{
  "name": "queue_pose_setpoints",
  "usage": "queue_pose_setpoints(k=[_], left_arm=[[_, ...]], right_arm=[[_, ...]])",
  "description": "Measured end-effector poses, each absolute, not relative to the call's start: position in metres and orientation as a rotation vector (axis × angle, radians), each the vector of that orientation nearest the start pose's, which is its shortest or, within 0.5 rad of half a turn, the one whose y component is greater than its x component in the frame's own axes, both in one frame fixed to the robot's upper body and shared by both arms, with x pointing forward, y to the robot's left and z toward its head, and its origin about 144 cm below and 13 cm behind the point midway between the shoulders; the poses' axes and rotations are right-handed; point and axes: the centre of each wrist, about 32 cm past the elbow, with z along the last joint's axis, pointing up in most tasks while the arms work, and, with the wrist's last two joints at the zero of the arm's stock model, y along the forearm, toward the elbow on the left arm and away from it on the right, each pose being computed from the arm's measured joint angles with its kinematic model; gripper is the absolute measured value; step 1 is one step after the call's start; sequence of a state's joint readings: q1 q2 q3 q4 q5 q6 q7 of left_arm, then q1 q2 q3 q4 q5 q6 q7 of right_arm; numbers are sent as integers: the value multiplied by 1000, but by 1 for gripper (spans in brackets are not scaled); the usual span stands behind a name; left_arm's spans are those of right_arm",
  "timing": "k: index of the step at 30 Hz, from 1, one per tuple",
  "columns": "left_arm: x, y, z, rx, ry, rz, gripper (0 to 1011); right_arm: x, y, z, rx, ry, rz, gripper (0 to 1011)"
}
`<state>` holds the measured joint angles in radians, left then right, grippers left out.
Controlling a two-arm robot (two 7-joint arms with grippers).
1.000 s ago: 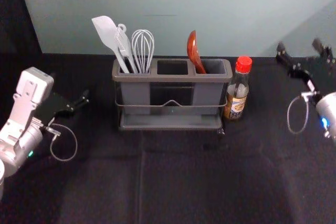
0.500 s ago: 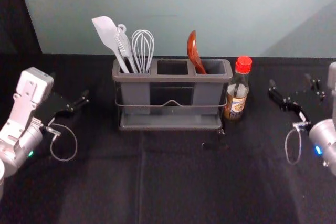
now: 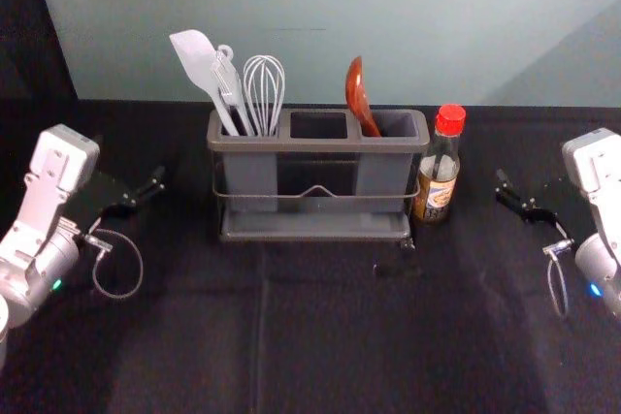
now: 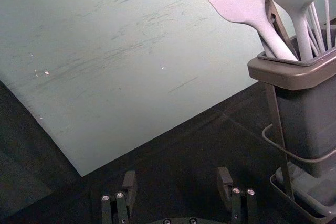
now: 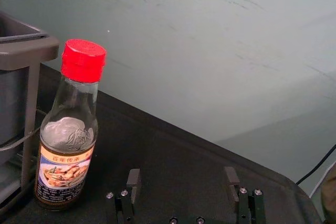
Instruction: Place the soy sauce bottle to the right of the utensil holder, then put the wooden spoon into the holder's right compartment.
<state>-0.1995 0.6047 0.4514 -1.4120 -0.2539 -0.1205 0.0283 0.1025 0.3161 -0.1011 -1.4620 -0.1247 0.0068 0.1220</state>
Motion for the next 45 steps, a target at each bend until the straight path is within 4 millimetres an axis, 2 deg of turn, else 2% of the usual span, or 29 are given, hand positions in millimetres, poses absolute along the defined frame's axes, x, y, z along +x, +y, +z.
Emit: queue_pose_setpoints(k=[45], left_arm=[[489, 310, 1140, 304, -285, 1248, 1005]], right_arm=[[487, -301, 1148, -376, -308, -1364, 1003]])
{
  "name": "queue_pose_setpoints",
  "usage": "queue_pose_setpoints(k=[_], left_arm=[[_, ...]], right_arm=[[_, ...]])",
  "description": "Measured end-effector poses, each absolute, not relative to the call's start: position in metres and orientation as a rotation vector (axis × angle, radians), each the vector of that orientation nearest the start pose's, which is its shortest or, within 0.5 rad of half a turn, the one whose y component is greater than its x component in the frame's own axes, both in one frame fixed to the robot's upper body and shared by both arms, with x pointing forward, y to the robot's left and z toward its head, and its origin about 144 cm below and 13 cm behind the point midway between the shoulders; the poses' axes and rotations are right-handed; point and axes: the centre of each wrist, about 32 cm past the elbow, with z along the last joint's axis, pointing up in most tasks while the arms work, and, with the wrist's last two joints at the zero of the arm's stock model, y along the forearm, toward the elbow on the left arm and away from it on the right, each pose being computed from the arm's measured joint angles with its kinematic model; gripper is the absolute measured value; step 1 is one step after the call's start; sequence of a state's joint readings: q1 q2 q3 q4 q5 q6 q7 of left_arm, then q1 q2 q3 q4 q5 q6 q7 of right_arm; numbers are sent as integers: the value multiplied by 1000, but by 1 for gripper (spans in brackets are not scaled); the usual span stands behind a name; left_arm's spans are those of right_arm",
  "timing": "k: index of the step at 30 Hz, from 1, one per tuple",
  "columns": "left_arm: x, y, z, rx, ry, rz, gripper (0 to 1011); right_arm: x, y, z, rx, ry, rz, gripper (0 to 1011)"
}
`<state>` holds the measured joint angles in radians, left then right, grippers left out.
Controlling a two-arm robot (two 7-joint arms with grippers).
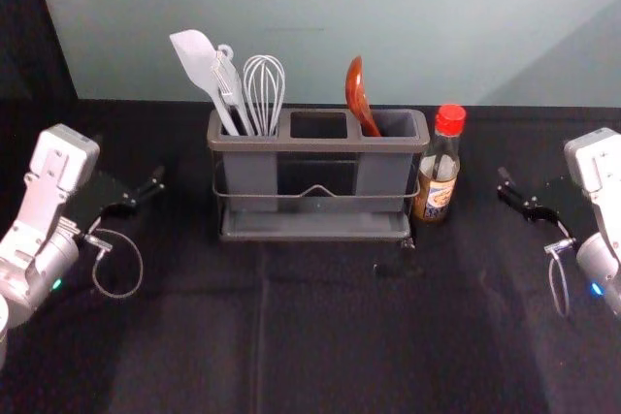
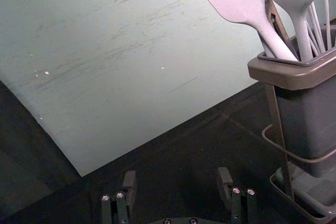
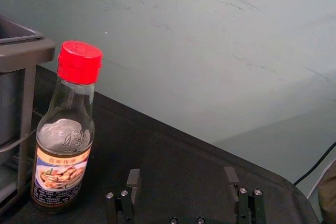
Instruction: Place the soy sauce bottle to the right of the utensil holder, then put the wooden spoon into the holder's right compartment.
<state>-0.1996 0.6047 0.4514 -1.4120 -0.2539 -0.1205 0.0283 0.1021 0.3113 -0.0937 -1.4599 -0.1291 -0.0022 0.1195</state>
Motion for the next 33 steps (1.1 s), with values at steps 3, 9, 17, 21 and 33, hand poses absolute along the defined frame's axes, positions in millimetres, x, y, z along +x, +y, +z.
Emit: queue_pose_setpoints(k=[3, 9, 17, 21, 33], left_arm=[[489, 310, 1140, 304, -285, 1248, 1005], [489, 310, 1140, 304, -285, 1248, 1005], [489, 310, 1140, 304, -285, 1248, 1005], [489, 310, 1140, 304, -285, 1248, 1005], [489, 310, 1140, 305, -285, 1248, 1005]], right_arm=[[487, -301, 1148, -376, -308, -1364, 1003], [487, -301, 1148, -376, -308, -1363, 1003], [487, -301, 1148, -376, -308, -1363, 1002], [487, -301, 1148, -376, -308, -1363, 1003], [487, -301, 1148, -376, -308, -1363, 1002]])
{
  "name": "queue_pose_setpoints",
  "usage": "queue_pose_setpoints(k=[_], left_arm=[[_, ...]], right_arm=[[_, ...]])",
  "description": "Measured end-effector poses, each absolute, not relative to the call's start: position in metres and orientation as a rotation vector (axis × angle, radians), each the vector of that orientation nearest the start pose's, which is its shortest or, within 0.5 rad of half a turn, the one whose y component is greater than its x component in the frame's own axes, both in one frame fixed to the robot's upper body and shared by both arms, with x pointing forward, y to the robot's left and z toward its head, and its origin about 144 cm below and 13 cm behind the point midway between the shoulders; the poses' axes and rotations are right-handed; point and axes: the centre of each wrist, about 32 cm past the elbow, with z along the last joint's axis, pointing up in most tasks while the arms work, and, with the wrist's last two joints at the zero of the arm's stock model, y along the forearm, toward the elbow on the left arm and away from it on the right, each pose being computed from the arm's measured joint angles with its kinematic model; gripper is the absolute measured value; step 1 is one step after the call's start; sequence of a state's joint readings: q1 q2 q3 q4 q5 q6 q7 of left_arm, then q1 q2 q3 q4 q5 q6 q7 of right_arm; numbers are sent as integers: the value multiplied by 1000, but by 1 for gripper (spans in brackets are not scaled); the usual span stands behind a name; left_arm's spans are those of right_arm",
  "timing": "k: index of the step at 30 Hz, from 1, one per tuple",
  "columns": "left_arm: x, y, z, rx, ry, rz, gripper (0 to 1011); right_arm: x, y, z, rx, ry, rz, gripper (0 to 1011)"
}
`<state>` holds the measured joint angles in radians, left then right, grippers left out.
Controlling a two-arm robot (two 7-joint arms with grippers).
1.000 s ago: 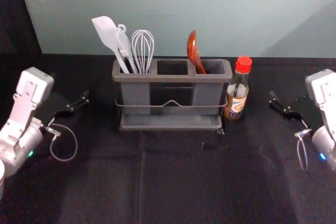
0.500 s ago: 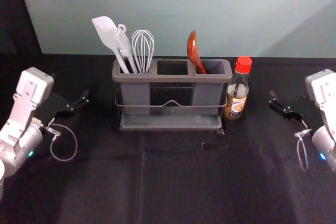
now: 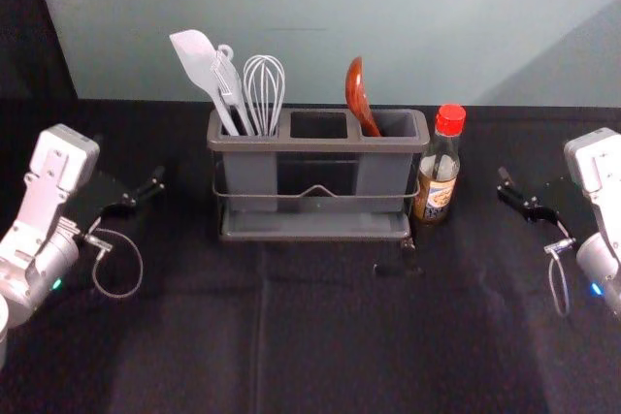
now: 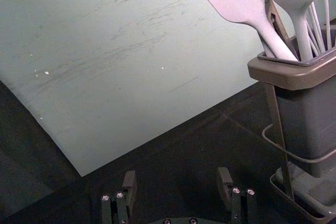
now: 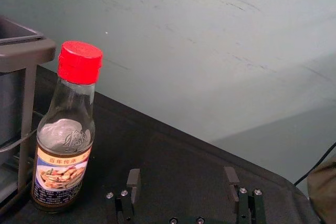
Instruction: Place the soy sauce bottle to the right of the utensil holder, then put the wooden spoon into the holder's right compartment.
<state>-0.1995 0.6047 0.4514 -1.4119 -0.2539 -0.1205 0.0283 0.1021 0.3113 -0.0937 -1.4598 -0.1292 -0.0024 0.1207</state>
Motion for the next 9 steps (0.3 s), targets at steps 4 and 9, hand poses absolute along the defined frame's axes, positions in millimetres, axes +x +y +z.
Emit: queue_pose_setpoints(k=[4, 9], left_arm=[[489, 310, 1140, 304, -285, 1248, 1005], [489, 310, 1140, 304, -285, 1248, 1005]], right_arm=[[487, -301, 1148, -376, -308, -1363, 1003], [487, -301, 1148, -376, -308, -1363, 1002]])
